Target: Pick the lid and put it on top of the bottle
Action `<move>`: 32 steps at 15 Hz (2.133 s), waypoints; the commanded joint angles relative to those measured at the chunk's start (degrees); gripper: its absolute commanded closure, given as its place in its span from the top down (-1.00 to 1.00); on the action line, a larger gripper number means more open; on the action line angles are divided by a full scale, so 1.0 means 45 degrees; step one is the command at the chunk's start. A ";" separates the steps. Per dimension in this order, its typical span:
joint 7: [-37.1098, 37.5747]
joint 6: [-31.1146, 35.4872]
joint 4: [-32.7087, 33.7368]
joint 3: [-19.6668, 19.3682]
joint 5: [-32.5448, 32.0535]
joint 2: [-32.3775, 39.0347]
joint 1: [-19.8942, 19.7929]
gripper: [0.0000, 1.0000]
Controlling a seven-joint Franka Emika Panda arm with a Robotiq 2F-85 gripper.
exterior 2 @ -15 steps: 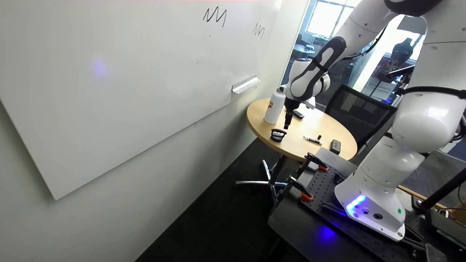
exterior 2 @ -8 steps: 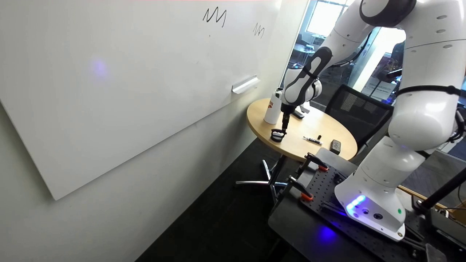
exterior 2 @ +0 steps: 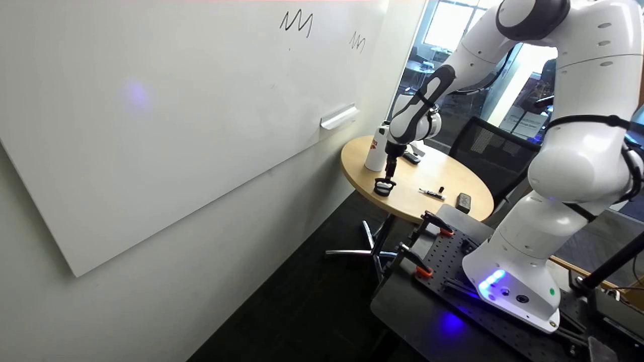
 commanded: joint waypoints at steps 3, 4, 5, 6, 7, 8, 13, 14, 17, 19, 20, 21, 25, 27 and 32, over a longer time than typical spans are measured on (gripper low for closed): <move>-0.0655 -0.0323 0.0476 0.0264 0.0355 0.0353 -0.0249 0.45; -0.0618 -0.0330 0.0504 0.0255 0.0346 0.0401 -0.0226 0.42; -0.0611 -0.0343 0.0528 0.0262 0.0346 0.0439 -0.0217 0.34; -0.0663 -0.0370 0.0553 0.0259 0.0342 0.0444 -0.0272 0.21; -0.0668 -0.0377 0.0575 0.0258 0.0337 0.0474 -0.0281 0.02; -0.0675 -0.0381 0.0583 0.0251 0.0332 0.0487 -0.0290 -0.13; 0.0189 -0.0120 0.0463 -0.0408 -0.0037 0.0489 0.0421 -0.87; 0.0594 -0.0124 0.0235 -0.0649 -0.0090 0.0230 0.0685 -0.99; 0.1368 -0.0229 -0.0690 -0.0878 0.0014 -0.0948 0.1019 -0.90; 0.1625 -0.0371 -0.1403 -0.0720 0.0143 -0.2038 0.1044 -0.90; 0.1622 -0.0504 -0.1658 -0.0605 0.0244 -0.2518 0.0981 -0.90; 0.1718 -0.0558 -0.1978 -0.0647 0.0263 -0.3157 0.1041 -0.90; 0.2251 -0.1473 -0.2584 -0.1124 0.0231 -0.5525 0.1376 -0.90; 0.2245 -0.2275 -0.2501 -0.1379 0.0409 -0.6596 0.1456 -0.90; 0.3090 -0.4747 -0.0836 -0.2405 -0.0039 -0.7633 0.1610 -0.90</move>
